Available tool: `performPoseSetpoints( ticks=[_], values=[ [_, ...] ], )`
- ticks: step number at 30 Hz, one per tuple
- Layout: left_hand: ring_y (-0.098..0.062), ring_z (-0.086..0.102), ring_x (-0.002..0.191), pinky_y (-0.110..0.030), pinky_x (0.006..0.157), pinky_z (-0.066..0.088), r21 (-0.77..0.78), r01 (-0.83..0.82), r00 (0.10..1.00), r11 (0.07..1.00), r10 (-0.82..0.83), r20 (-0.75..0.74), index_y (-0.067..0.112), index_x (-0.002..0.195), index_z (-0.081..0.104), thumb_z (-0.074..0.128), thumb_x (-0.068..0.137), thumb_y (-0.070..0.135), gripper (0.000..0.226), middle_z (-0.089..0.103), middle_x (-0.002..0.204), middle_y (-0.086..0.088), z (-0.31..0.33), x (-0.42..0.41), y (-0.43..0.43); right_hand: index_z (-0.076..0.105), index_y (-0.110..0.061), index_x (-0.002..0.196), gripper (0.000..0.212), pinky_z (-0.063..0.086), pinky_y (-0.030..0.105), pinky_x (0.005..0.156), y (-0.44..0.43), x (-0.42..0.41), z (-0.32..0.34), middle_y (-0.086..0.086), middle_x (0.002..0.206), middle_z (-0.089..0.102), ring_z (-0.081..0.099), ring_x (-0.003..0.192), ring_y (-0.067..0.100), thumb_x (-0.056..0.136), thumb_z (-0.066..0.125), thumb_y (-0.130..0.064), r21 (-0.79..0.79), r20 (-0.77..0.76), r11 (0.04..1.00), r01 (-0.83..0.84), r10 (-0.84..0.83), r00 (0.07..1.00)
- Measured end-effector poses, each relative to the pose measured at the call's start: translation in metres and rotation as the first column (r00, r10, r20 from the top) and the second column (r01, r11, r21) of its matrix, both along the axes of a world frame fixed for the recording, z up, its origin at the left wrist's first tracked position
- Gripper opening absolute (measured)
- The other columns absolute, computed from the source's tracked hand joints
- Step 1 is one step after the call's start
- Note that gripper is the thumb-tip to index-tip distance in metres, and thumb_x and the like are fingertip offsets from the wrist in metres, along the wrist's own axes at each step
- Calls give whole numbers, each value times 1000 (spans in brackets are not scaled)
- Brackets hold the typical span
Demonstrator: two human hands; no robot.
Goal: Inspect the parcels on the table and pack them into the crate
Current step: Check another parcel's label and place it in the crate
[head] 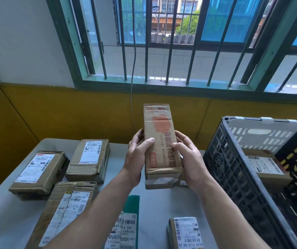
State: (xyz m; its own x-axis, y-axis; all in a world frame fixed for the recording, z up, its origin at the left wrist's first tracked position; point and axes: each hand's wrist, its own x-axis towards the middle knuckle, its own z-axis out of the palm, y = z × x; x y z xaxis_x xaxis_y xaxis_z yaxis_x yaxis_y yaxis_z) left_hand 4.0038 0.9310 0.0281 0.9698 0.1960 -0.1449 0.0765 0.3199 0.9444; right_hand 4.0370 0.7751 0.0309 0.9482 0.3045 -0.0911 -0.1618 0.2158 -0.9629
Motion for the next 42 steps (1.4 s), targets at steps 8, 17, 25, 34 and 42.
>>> performPoseSetpoints(
  ticks=[8, 17, 25, 34, 42],
  values=[
    [-25, 74, 104, -36, 78, 62, -20, 88, 996, 996, -88, 6, 29, 133, 44, 67, 83, 31, 55, 69, 121, -10, -3, 2, 2, 56, -25, 123, 27, 58, 51, 93, 2, 0, -5, 10, 121, 71, 71, 109, 28, 98, 63, -18, -11, 0, 997, 75, -75, 997],
    [-25, 72, 110, -42, 91, 60, -22, 45, 999, 999, -45, -3, 28, 144, 44, 65, 94, 31, 55, 71, 124, -5, -6, 3, 0, 56, -31, 131, 34, 62, 29, 69, 2, -2, 0, -2, 117, 75, 76, 98, 20, 100, 60, -18, 67, -14, 997, 34, -34, 999],
    [-22, 72, 109, -34, 82, 61, 25, 117, 993, 993, -118, 26, 34, 142, 39, 68, 81, 44, 68, 69, 127, -1, -1, -1, 0, 53, -35, 129, 43, 59, 25, 64, 6, -5, 3, -1, 117, 75, 76, 92, 16, 88, 68, -33, 36, -10, 999, 36, -36, 999],
    [-19, 69, 116, -44, 100, 56, 101, 108, 993, 989, -113, 41, 36, 154, 30, 54, 80, 67, 84, 67, 134, 3, 1, -2, -4, 40, -34, 147, 70, 60, 33, 88, 5, -8, 5, -2, 132, 68, 70, 113, 17, 87, 62, -63, -34, 66, 999, -31, 33, 997],
    [-12, 66, 119, -31, 91, 59, 116, 157, 983, 981, -166, 75, 38, 154, 28, 85, 53, 72, 121, 63, 138, 4, 2, -9, -3, 47, -31, 140, 77, 59, 24, 70, 5, -7, 11, -8, 114, 72, 74, 98, 10, 72, 73, -58, -21, 93, 996, 87, -85, 992]
  ],
)
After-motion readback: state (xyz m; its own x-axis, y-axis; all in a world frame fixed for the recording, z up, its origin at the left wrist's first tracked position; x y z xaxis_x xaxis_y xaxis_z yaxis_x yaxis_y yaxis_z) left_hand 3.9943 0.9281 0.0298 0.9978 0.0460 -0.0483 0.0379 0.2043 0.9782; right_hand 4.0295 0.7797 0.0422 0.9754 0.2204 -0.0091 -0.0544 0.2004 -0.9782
